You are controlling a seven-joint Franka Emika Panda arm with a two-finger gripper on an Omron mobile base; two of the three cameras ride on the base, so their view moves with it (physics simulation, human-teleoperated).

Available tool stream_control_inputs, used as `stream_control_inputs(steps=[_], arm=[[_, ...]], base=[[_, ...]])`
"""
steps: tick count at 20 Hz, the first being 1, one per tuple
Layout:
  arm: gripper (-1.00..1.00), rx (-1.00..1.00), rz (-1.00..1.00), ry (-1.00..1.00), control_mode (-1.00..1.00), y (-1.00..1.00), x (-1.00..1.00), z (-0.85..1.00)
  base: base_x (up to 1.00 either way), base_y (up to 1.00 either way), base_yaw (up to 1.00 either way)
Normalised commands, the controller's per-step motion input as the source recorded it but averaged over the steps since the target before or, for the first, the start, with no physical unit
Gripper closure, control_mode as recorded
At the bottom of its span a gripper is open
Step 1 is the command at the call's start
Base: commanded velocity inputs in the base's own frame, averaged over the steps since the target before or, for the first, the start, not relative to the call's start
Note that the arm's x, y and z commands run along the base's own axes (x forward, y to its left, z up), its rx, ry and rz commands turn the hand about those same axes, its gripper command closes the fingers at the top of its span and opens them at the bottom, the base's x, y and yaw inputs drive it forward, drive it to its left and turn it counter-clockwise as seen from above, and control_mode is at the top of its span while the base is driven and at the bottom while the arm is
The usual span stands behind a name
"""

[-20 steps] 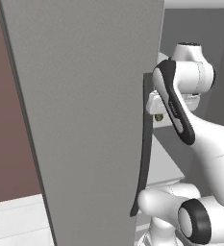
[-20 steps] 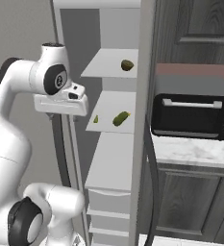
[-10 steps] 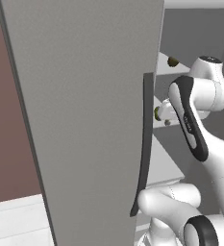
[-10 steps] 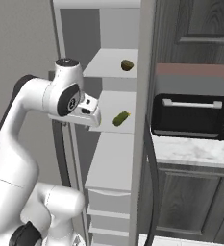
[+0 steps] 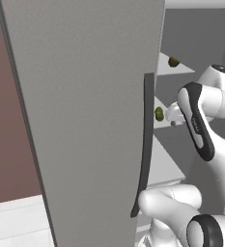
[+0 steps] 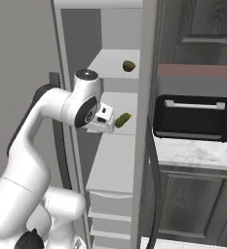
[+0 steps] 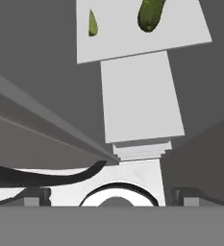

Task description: Take the kiwi, cucumber, and lemon wedge from the freezer and place them in the bowl on the counter.

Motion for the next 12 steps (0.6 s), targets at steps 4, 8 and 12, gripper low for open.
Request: stream_control_inputs(steps=[4,8,12], arm=[[-1.0,-0.08,0.0,0.0,-1.0,-0.03,0.21,-0.27],[-1.0,-0.16,0.0,0.0,-1.0,-0.2,0.42,-0.35],[-1.0,-0.03,0.01,0.02,-1.0,-0.12,0.53,-0.06]], base=[[0.0,0.0,0.0],[0.0,0.0,0.0],[0.0,0.0,0.0]])
